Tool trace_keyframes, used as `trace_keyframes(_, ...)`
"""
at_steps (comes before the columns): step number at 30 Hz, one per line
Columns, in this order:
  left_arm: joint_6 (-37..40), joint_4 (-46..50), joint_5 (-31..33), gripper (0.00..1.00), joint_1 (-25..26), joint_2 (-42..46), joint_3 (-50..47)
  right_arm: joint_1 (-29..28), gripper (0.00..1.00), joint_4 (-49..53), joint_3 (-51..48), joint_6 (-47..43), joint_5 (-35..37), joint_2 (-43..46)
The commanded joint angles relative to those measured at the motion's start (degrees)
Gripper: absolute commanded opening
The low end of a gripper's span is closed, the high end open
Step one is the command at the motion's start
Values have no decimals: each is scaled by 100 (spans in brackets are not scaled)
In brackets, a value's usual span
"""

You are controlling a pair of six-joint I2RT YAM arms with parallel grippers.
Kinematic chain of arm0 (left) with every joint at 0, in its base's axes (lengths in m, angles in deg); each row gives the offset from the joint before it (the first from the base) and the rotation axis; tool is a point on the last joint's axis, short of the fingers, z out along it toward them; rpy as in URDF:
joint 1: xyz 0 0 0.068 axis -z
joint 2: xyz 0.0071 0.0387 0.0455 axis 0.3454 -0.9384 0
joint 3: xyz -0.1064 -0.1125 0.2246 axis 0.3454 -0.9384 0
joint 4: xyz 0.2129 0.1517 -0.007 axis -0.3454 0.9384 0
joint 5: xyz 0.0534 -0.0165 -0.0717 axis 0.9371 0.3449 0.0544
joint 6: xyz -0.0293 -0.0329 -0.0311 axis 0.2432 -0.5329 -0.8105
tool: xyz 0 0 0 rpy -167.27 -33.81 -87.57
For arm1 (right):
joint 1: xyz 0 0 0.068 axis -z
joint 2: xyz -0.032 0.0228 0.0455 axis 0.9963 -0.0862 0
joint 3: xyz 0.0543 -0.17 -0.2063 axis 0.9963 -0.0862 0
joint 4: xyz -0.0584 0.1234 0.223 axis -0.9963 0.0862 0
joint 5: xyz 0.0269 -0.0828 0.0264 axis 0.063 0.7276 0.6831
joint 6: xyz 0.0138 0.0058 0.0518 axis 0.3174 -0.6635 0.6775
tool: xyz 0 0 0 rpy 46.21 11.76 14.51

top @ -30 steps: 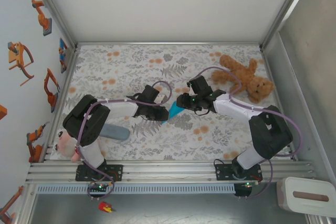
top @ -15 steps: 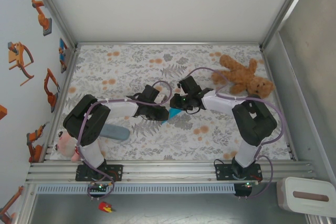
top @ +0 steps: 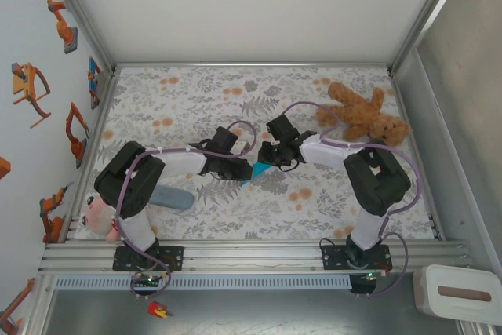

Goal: Fold a paper plane with a square sheet of paper (pick it up from the middle)
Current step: Fold the wing for the fifth time at the center of the table.

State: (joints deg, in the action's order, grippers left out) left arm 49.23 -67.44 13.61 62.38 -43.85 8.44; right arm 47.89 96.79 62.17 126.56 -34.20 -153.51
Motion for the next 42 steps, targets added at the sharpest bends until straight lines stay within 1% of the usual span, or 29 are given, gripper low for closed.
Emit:
trace_keyframes(1, -75, 344, 95, 18, -26, -174, -61, -23, 19, 200, 123, 96, 260, -126)
trace_keyframes(14, -134, 328, 119, 18, -56, -191, -112, 17, 18, 195, 90, 94, 257, -270)
trace_keyframes(21, -131, 330, 104, 17, -65, -218, -127, 35, 18, -11, 147, -135, -84, -308)
trace_keyframes(30, -139, 296, 133, 15, -77, -219, -184, 77, 19, -178, 65, -556, -249, 50)
trace_keyframes(35, -157, 278, 133, 13, -86, -265, -189, 112, 19, -589, -116, -593, -709, 54)
trace_keyframes(42, -170, 277, 124, 13, -92, -264, -189, 148, 19, -641, -122, -544, -743, -138)
